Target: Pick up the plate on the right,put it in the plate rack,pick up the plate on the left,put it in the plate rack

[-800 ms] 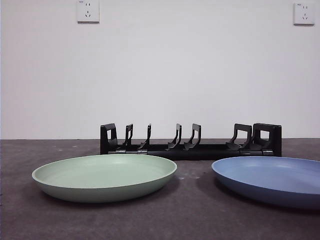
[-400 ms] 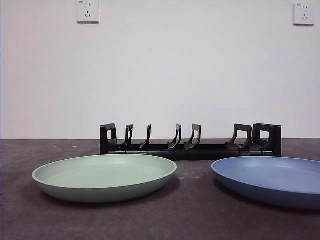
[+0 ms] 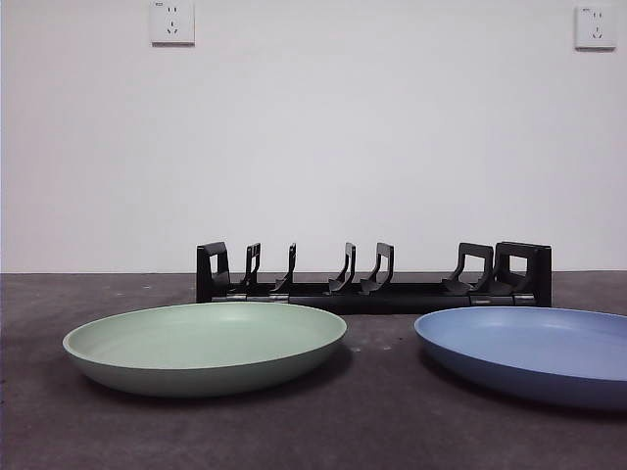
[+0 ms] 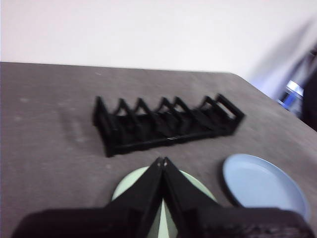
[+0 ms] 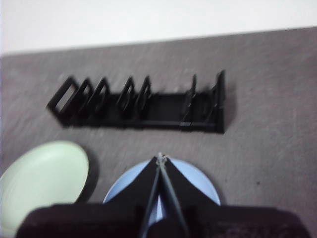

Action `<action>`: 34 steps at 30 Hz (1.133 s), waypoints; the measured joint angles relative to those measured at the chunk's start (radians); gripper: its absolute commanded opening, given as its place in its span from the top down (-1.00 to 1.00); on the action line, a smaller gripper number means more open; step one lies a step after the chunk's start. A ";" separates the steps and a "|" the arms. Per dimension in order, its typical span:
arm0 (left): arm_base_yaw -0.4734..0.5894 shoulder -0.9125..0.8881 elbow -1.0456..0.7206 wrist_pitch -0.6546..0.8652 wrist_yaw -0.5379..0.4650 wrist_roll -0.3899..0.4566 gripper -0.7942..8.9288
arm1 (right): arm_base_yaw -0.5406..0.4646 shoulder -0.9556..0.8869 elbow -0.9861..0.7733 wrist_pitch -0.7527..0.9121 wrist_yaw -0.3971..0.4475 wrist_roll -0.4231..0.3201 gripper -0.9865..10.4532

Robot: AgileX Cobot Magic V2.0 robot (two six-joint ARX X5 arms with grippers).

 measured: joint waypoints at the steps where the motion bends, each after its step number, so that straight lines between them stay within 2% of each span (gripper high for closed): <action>1: -0.001 0.026 0.039 -0.032 0.016 0.015 0.85 | 0.000 0.027 0.040 -0.045 -0.018 -0.020 0.85; 8: -0.060 0.152 0.235 -0.227 0.024 0.137 0.85 | 0.000 0.128 0.186 -0.247 -0.079 -0.115 0.85; 12: -0.118 0.191 0.287 -0.260 0.023 0.190 0.85 | 0.000 0.144 0.200 -0.283 -0.079 -0.149 0.85; 17: -0.147 0.210 0.288 -0.273 0.023 0.210 0.83 | 0.000 0.143 0.202 -0.288 -0.079 -0.154 0.82; 18: -0.148 0.211 0.288 -0.273 0.024 0.213 0.75 | 0.000 0.143 0.202 -0.289 -0.079 -0.154 0.81; 19: -0.148 0.211 0.288 -0.272 0.024 0.214 0.52 | 0.000 0.143 0.202 -0.290 -0.079 -0.154 0.74; 21: -0.148 0.211 0.288 -0.272 0.024 0.214 -0.38 | 0.000 0.143 0.202 -0.290 -0.086 -0.154 0.31; 22: -0.148 0.211 0.288 -0.271 0.024 0.214 -0.67 | 0.000 0.143 0.202 -0.291 -0.088 -0.154 0.03; 23: -0.151 0.211 0.288 -0.270 0.024 0.215 -0.67 | 0.000 0.143 0.202 -0.291 -0.089 -0.154 -0.16; 24: -0.158 0.211 0.288 -0.264 0.024 0.217 -0.67 | 0.000 0.144 0.202 -0.291 -0.089 -0.153 -0.23; 30: -0.234 0.233 0.288 -0.259 0.027 0.267 -0.66 | 0.000 0.160 0.202 -0.298 -0.089 -0.139 -0.22; 34: -0.339 0.251 0.291 -0.245 0.028 0.348 -0.66 | 0.000 0.227 0.203 -0.324 -0.058 -0.131 -0.22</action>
